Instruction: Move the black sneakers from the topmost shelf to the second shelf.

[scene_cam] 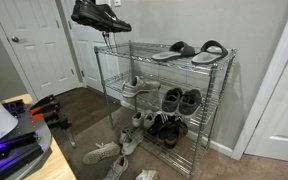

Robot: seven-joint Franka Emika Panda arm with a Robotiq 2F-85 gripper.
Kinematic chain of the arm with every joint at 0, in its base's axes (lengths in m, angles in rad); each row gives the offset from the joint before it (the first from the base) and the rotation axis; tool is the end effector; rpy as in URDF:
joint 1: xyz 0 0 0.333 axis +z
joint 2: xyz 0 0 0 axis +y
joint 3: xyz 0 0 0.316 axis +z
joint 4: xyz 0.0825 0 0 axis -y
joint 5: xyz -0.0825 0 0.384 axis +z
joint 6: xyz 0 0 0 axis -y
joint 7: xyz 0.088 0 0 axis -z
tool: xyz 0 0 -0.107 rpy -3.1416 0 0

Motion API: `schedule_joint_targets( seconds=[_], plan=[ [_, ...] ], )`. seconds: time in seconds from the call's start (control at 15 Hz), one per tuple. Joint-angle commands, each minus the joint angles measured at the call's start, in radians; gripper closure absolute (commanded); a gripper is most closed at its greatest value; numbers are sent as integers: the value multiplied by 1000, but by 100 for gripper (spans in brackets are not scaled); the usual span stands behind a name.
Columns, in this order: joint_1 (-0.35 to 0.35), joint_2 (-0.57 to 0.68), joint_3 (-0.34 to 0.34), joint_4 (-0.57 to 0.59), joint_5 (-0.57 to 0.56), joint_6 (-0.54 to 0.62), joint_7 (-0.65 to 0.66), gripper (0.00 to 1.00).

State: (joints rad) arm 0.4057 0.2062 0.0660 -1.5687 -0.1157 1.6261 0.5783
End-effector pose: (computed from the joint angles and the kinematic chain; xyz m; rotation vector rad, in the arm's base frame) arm 0.5497 0.2635 0.5103 2.9744 -0.1369 -0.1156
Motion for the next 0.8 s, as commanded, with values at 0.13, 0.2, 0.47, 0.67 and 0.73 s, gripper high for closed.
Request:
schedule_joint_targets(
  seconds=[0.13, 0.2, 0.47, 0.67, 0.73],
  plan=[
    [-67, -179, 96, -243, 40, -147, -158, 94],
    [-71, -186, 108, -275, 45, -187, -176, 94],
    [-84, -187, 135, -358, 39, -288, -240, 94],
    [-91, -175, 138, -395, 24, -252, -240, 94],
    [-95, -170, 139, -404, 27, -243, -239, 94]
  ],
)
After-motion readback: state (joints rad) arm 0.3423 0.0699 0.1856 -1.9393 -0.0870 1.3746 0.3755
